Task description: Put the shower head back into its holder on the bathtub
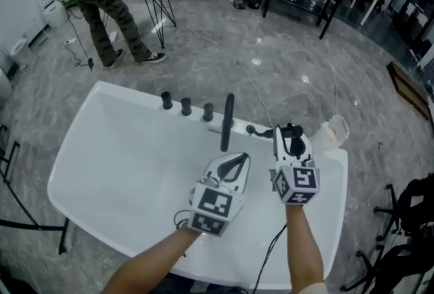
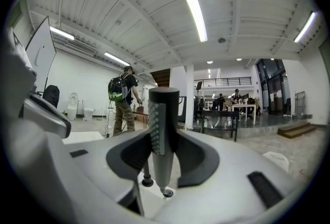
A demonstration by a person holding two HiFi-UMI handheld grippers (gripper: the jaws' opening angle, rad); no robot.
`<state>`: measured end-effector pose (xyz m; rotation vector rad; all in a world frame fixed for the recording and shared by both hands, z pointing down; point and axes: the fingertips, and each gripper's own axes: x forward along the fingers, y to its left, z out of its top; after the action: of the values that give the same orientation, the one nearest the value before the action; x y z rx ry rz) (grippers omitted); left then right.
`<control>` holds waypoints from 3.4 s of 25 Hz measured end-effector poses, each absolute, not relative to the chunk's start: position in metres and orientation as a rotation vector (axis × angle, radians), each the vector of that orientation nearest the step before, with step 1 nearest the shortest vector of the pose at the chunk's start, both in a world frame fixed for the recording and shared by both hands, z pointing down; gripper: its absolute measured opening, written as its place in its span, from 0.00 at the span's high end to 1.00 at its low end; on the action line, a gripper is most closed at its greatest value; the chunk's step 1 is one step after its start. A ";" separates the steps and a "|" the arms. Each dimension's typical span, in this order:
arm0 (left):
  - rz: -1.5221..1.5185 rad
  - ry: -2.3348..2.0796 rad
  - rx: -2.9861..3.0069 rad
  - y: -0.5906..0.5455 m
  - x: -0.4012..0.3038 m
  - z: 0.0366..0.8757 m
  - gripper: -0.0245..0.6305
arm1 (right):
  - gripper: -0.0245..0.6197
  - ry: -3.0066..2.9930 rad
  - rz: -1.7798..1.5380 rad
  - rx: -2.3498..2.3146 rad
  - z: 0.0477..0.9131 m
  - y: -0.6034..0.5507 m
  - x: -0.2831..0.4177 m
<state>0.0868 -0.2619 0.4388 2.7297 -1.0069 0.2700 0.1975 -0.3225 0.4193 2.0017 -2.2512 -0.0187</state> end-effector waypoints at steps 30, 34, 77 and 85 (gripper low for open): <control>0.374 -1.027 2.674 -0.290 0.103 0.493 0.96 | 0.74 -2.169 0.087 1.846 0.530 -0.372 0.201; 0.381 -1.030 2.675 -0.293 0.102 0.495 0.96 | 0.74 -2.162 0.103 1.847 0.537 -0.382 0.203; 0.420 -1.018 2.667 -0.295 0.082 0.512 0.96 | 0.74 -2.100 0.274 1.804 0.612 -0.453 0.215; 0.417 -1.021 2.663 -0.294 0.080 0.514 0.96 | 0.74 -2.113 0.337 1.812 0.612 -0.456 0.216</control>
<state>0.0799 -0.2937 0.5136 2.6634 -1.0208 0.4170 0.2160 -0.4559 0.6122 1.8116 -2.1134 0.3371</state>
